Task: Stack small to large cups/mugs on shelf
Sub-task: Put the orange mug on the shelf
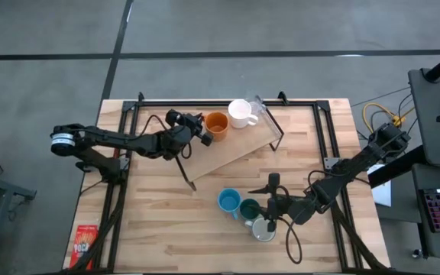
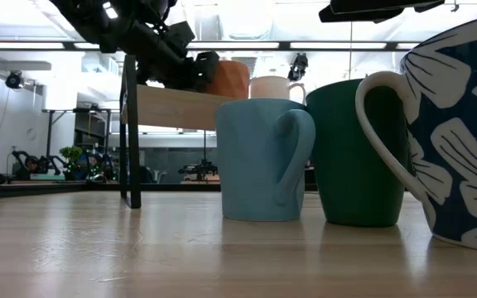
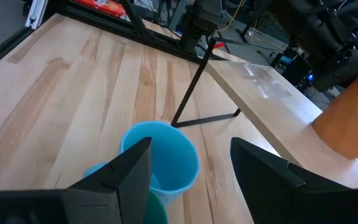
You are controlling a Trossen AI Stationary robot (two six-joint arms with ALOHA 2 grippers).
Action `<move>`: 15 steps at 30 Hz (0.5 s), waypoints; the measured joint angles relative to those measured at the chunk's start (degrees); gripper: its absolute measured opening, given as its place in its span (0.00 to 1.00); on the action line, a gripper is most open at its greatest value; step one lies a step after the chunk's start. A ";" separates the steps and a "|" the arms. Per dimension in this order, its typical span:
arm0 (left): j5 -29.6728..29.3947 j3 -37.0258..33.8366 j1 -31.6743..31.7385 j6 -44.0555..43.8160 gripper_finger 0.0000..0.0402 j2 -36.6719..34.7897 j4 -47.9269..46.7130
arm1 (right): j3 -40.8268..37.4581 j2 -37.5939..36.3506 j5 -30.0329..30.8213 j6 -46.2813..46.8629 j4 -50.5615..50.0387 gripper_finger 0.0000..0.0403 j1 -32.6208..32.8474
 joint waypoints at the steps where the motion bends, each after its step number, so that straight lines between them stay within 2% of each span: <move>1: 0.10 0.00 0.00 0.02 0.02 0.00 0.00 | 0.00 0.00 0.00 0.02 -0.02 0.52 0.00; 15: 0.43 0.00 1.12 0.22 0.02 0.05 0.19 | 0.00 0.00 0.00 -0.20 0.15 0.52 0.00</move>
